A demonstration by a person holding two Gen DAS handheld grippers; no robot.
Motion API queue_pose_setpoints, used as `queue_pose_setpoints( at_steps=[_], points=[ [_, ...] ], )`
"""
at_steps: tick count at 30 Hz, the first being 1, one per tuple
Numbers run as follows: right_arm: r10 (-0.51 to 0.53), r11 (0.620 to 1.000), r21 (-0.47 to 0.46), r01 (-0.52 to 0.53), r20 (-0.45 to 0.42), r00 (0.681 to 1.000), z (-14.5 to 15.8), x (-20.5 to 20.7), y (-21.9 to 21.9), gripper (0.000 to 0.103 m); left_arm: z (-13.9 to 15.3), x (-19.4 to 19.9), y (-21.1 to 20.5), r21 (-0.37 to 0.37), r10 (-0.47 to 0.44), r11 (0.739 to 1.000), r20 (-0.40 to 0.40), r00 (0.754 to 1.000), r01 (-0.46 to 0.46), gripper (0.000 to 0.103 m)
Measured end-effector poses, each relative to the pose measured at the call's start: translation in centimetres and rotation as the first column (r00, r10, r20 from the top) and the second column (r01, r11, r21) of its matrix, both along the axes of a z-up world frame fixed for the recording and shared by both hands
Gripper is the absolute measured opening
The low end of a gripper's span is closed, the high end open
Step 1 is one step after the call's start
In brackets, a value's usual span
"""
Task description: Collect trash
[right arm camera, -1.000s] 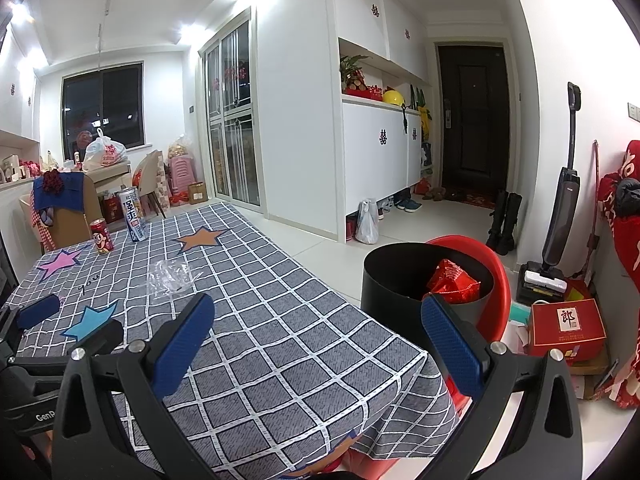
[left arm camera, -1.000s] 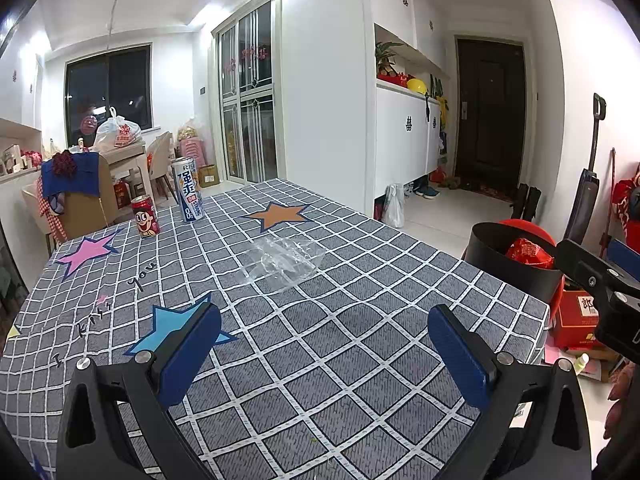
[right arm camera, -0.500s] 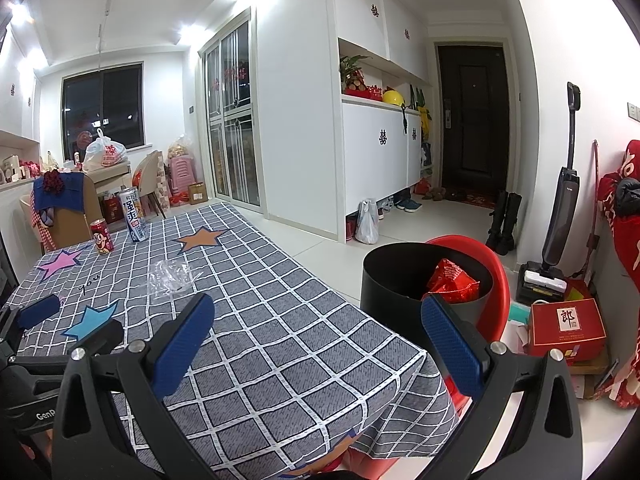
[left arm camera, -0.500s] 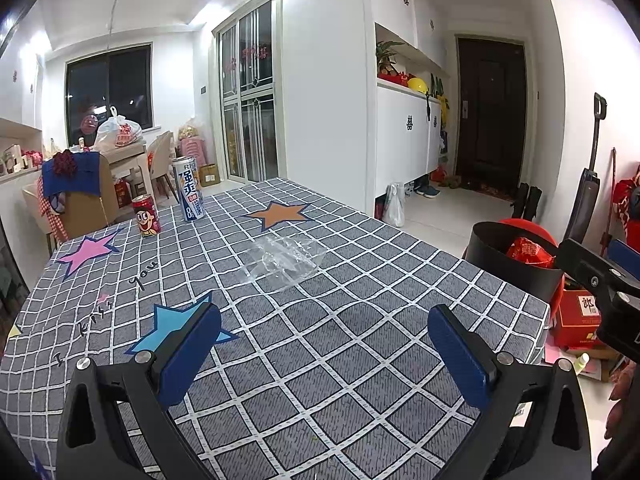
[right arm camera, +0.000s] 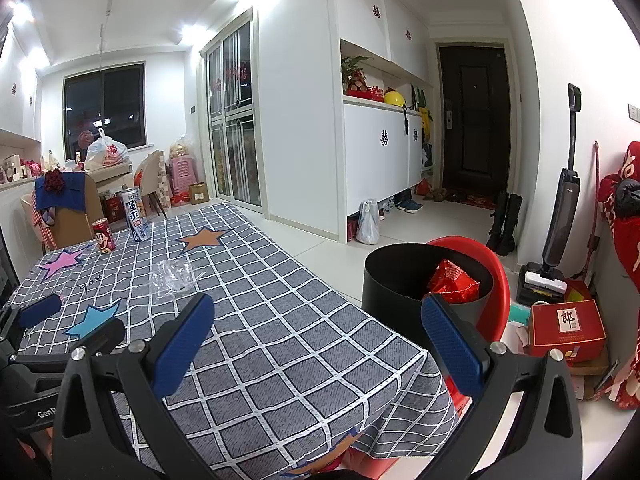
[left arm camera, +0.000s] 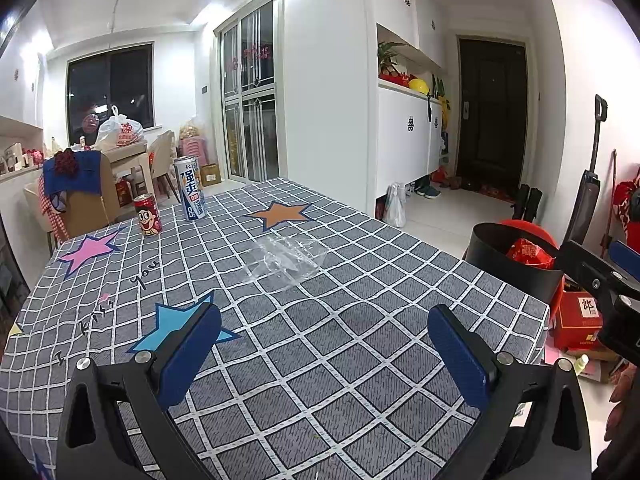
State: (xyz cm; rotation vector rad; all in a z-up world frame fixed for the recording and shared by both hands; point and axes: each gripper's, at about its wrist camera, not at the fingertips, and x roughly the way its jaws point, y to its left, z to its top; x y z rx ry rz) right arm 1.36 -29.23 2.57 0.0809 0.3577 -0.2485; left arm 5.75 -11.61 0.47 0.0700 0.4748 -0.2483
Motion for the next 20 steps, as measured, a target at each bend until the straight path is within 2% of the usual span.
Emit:
queue_pose_setpoints(
  at_steps=[20],
  points=[
    [0.003, 1.0, 0.0, -0.003, 0.0, 1.0, 0.08, -0.04, -0.01, 0.103, 0.19, -0.31, 0.14, -0.005, 0.0, 1.0, 0.003, 1.0, 0.0, 0.103]
  ],
)
